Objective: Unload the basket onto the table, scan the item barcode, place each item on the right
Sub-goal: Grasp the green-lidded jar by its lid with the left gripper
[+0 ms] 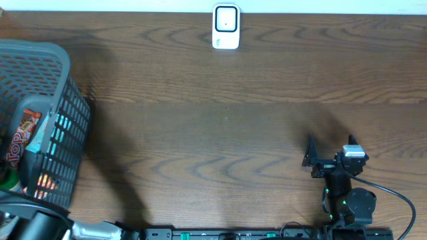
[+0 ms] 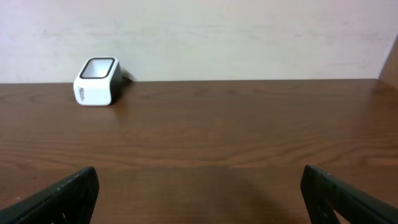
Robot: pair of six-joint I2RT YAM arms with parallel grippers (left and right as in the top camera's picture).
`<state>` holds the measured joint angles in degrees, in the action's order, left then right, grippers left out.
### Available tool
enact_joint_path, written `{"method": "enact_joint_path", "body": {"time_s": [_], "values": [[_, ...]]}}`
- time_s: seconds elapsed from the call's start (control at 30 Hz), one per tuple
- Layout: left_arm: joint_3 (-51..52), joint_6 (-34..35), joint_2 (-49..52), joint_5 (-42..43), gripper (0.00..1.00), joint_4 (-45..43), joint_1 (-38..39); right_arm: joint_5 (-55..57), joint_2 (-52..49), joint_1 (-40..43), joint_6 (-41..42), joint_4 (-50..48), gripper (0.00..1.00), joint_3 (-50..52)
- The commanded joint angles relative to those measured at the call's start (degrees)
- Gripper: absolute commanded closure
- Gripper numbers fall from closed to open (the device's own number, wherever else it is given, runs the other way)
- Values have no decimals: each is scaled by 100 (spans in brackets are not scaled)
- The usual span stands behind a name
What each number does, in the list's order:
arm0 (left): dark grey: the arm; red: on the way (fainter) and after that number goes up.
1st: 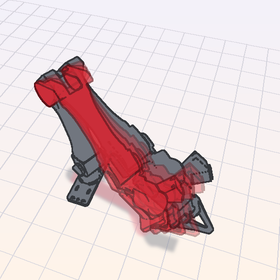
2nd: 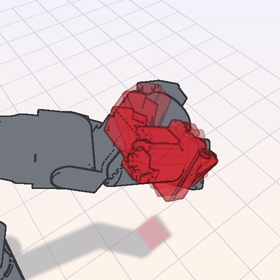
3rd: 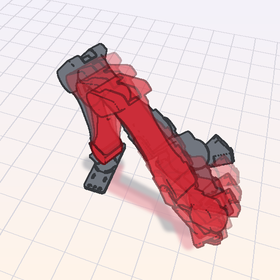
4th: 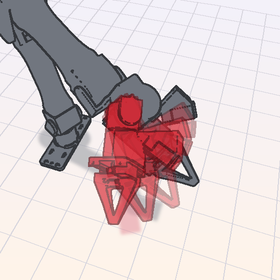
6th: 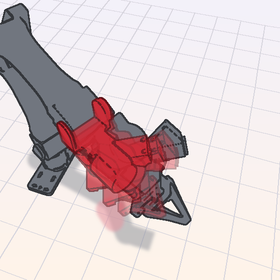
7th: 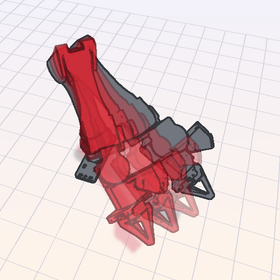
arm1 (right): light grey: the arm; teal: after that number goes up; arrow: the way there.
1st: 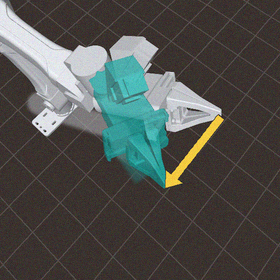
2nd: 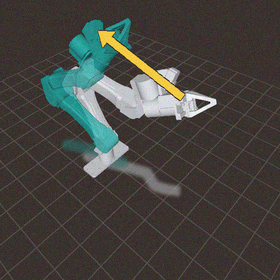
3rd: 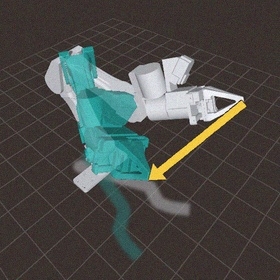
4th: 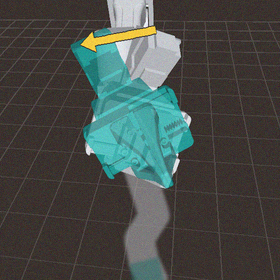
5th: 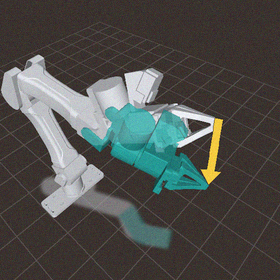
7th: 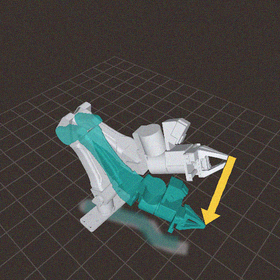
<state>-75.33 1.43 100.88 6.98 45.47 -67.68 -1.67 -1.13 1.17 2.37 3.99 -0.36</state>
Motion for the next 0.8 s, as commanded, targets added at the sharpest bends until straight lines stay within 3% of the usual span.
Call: {"method": "enact_joint_path", "body": {"time_s": [0.0, 0.57, 0.77], "values": [[63, -9, 144, -136, 12, 4, -24, 9, 0, -4, 57, 20, 1, 4], [61, -15, -96, 356, 12, 179, -22, 9, 0, -4, 59, 20, 1, 4], [61, -848, -466, 1049, 12, 420, -2, 11, 0, -4, 57, 20, 1, 4]]}}
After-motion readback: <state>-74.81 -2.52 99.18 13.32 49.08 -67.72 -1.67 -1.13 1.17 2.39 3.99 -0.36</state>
